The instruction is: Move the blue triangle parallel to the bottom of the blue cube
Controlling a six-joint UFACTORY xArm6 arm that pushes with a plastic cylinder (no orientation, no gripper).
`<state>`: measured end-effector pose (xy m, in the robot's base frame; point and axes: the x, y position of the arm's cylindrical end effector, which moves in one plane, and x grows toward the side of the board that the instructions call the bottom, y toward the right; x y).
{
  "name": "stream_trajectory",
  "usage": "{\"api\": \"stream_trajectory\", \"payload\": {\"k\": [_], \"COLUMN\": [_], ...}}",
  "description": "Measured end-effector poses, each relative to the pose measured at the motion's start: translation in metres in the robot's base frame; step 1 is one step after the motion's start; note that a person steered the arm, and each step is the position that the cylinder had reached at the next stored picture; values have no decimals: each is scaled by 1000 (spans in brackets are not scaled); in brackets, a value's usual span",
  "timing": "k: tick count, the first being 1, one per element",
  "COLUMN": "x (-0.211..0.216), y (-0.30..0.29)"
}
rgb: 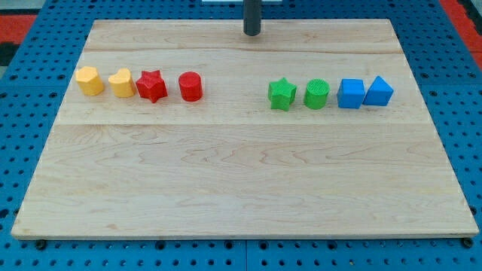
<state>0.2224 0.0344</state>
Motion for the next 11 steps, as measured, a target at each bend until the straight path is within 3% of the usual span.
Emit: {"api": "stream_trajectory", "payload": {"k": [1, 2, 3, 4, 5, 9, 11], "x": [14, 72, 97, 95, 109, 226, 219], "y": [90, 126, 140, 143, 199, 173, 126]}}
